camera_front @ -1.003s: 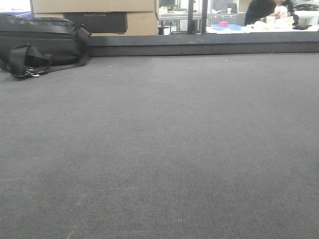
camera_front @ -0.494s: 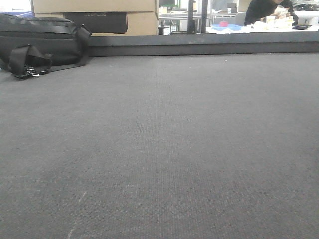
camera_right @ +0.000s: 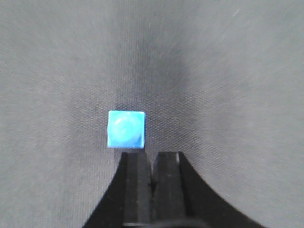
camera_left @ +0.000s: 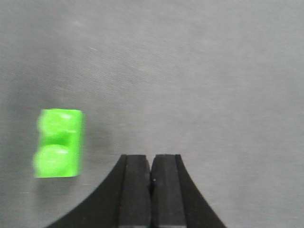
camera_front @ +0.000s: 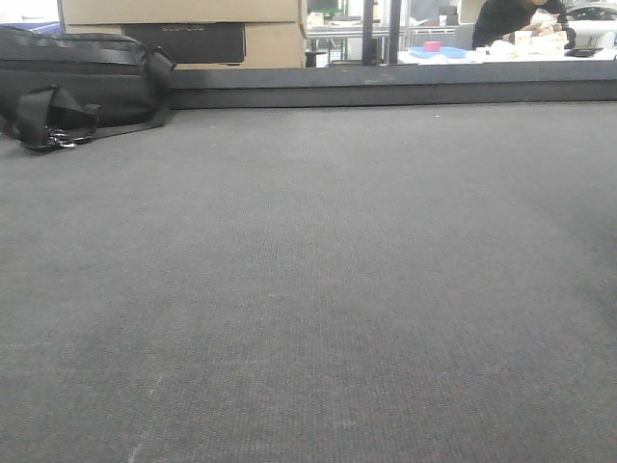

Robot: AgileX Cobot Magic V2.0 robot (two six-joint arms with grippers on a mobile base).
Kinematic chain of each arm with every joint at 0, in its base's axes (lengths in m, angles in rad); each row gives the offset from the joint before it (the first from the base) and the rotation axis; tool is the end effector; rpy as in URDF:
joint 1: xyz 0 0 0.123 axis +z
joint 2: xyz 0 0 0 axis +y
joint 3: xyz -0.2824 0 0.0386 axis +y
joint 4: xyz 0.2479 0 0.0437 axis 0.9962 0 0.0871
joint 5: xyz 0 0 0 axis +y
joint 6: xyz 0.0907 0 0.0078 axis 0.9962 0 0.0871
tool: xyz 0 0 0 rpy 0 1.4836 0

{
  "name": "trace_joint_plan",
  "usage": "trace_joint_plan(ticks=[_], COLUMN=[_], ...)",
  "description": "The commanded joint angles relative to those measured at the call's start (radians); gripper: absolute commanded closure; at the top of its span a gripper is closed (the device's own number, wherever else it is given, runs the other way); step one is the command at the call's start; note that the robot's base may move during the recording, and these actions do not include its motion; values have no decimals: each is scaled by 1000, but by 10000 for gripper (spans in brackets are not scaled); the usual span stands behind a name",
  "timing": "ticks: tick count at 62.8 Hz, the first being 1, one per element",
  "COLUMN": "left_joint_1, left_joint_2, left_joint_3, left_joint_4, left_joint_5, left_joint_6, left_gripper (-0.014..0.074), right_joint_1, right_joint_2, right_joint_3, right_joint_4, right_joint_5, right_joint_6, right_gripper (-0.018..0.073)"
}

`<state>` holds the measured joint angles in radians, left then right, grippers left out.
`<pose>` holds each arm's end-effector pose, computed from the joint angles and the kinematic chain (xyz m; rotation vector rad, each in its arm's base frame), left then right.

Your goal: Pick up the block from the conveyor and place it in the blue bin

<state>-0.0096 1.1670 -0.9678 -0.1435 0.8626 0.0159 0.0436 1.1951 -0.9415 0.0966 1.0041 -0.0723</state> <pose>0.2272 -0.0121 0.3169 -0.0437 2.5403 -0.1727 0.2181 0.0169 0.2964 -0.1102 2.7357 0.1181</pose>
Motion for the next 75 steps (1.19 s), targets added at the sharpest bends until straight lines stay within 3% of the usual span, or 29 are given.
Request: trace_joint_plan(ticks=[1,6,17,23,31,42,63,68,75], left_joint_1=[4,4,4,4,4,4,4,4,4], left_joint_2=[13,18,19,19,19,19,19,19,19], left_joint_3=[-9,-9,-9,-9,-9,-9,-9,-9,-9], left_joint_4=[-37,-37,-37,-37,-37,-37,-37,-37,-37], left_joint_5=[-15,-15,-16,-16,-16,-14,-16,-16,-13], left_joint_6=[-6,-6,-6,-6,-6,-6,-6,-6,-6], left_gripper=[707,707,707,707,707,707,707,707,707], right_joint_1=[2,7,41,77,111,110,108,108,108], right_joint_2=[81,145,256,294,337,382,388,388,388], right_joint_3=[-33,-59,-97,-97,-71,-38,28,28,20], right_joint_4=[2,2,14,20,-6,-8,-41,-41,-41], right_joint_5=[12,26,30,28,-44,-68,-135,-156,-138], right_joint_6=[8,9,10,41,107,112,115,115,115], right_gripper=[687,582,194,125,167,244,259,329,544])
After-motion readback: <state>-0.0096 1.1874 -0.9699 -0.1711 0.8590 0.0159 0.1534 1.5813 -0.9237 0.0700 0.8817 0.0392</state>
